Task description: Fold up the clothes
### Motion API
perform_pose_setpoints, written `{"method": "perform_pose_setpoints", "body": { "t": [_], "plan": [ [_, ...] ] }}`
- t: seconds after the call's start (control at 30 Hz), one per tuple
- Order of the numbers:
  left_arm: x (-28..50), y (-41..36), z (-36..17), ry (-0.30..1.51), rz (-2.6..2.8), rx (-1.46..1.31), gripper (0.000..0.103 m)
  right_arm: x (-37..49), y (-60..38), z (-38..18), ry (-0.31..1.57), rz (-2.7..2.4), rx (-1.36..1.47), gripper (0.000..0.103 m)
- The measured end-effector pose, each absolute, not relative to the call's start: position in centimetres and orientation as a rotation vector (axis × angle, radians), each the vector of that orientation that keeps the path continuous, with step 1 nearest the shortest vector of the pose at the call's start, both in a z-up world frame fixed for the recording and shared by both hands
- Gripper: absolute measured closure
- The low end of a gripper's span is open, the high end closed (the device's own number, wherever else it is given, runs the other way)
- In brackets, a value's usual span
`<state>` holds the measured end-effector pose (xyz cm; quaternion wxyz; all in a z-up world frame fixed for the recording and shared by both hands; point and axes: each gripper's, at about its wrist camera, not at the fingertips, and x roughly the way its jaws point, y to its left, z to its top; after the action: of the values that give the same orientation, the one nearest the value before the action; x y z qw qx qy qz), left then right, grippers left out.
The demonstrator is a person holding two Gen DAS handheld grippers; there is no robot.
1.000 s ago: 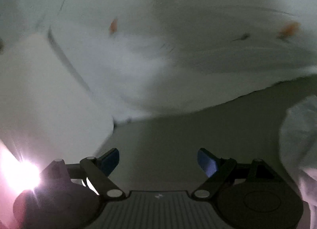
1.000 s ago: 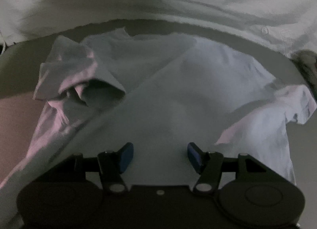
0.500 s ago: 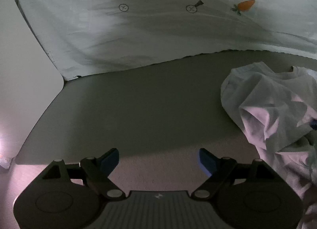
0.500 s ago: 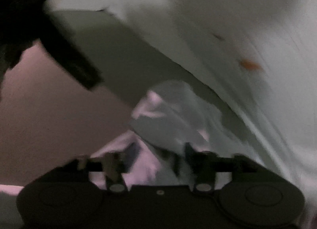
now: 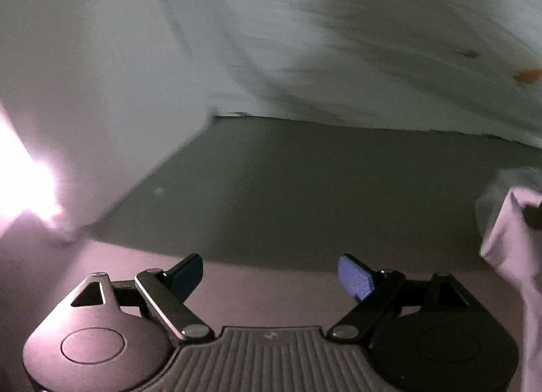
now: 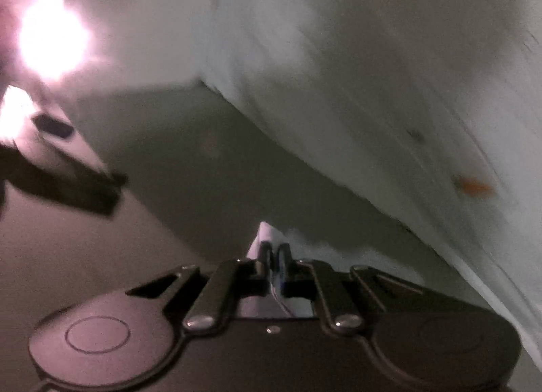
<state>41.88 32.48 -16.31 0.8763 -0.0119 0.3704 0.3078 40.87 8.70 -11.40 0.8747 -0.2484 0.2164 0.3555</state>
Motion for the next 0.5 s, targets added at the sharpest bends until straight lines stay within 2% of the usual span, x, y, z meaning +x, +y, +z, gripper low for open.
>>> {"method": "perform_pose_setpoints", "body": {
  "t": [0.13, 0.2, 0.23, 0.27, 0.4, 0.5],
  "plan": [
    [39.9, 36.7, -14.8, 0.751, 0.762, -0.146, 0.015, 42.2, 13.6, -11.2, 0.548, 0.915, -0.407, 0.096],
    [39.1, 37.8, -14.1, 0.734, 0.779, -0.206, 0.015, 42.6, 14.8, -11.5, 0.617, 1.002, -0.347, 0.081],
    [38.8, 38.1, -13.7, 0.727, 0.776, -0.226, 0.015, 42.6, 14.5, -11.3, 0.632, 1.028, -0.309, 0.061],
    [38.7, 38.1, -13.5, 0.723, 0.767, -0.236, 0.015, 42.5, 13.7, -10.9, 0.629, 1.049, -0.256, 0.053],
    [40.2, 35.5, -13.0, 0.735, 0.635, -0.179, 0.015, 43.4, 8.0, -9.6, 0.615, 1.019, -0.107, 0.052],
    [43.0, 32.1, -13.1, 0.747, 0.446, -0.116, 0.014, 45.4, 1.1, -10.5, 0.579, 0.83, -0.146, 0.051]
  ]
}}
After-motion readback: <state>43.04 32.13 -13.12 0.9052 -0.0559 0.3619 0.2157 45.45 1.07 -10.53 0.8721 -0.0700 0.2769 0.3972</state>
